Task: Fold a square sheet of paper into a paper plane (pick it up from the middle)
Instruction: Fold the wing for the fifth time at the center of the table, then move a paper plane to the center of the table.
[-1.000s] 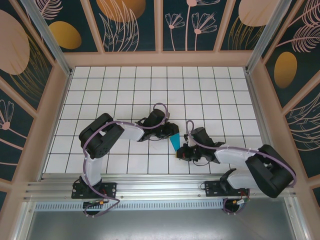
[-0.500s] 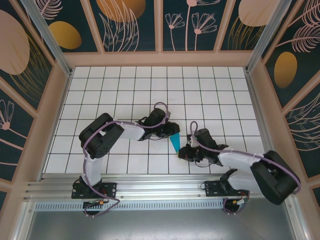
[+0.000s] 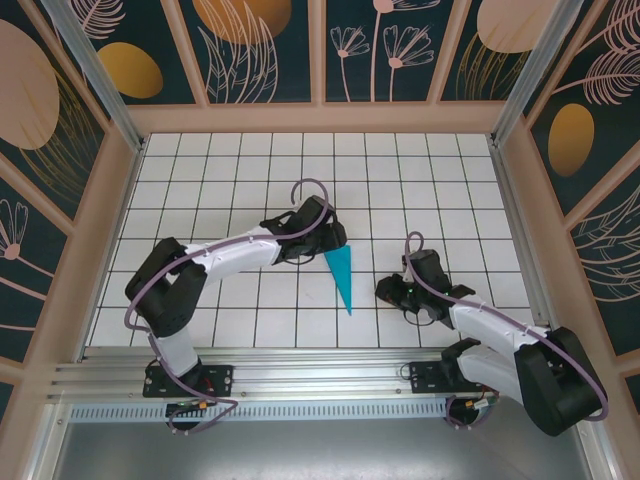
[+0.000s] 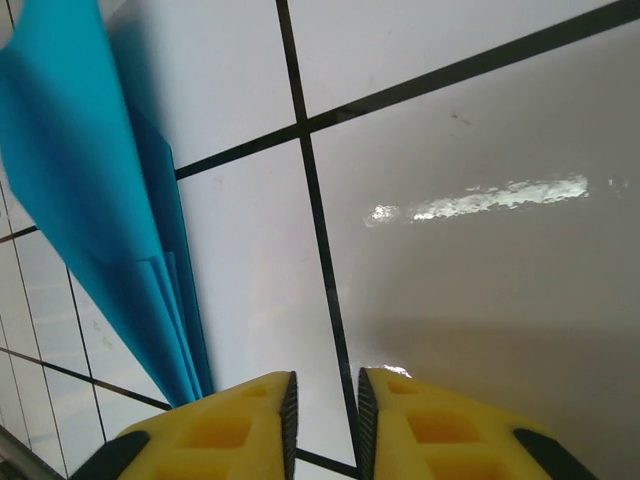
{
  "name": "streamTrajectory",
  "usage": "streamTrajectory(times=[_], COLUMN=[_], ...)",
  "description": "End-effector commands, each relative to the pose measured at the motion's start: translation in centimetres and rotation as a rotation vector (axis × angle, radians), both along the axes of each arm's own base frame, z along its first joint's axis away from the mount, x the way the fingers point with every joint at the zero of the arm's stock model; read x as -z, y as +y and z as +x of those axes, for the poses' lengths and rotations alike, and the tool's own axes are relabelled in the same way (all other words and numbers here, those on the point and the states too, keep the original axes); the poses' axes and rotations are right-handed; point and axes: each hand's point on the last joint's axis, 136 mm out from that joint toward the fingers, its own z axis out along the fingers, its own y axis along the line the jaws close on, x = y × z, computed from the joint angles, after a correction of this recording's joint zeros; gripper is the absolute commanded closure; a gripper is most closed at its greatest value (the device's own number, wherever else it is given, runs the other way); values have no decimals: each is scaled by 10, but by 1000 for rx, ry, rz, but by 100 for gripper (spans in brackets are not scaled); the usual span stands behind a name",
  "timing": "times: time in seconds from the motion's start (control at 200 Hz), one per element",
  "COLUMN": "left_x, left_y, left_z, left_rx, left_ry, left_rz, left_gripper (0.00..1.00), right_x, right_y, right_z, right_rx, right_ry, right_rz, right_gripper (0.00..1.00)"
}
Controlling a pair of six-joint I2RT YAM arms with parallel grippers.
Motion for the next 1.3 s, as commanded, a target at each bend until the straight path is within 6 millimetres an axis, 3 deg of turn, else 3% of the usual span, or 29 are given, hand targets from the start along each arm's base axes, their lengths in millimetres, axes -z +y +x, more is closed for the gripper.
streamTrajectory(times=[0.0,0.28,0.545,0.791,0.931,1.296], left_x=[18,35,50,39,37,47], left_y=[27,-10,-6,7,14,24], left_z=[-19,-25,-30,-37,-42,-52], left_rx=[-39,11,18,-4,-11,-11], left_ry=[40,74,109,73,53,50], left_rz=[221,306,356,310,276,242], left_gripper=[39,36,39,55,70,97], right_x=[-17,-27,-29,-45,-55,-49], right_y=[2,8,10,25,36,73], right_z=[17,23,23,26,27,22], right_rx=[18,14,17,-35,-84,-253], right_ry=[-85,-129,-134,-171,-197,-179], right_rz=[15,57,79,159,194,153], right_gripper=[69,62,59,56,53,50])
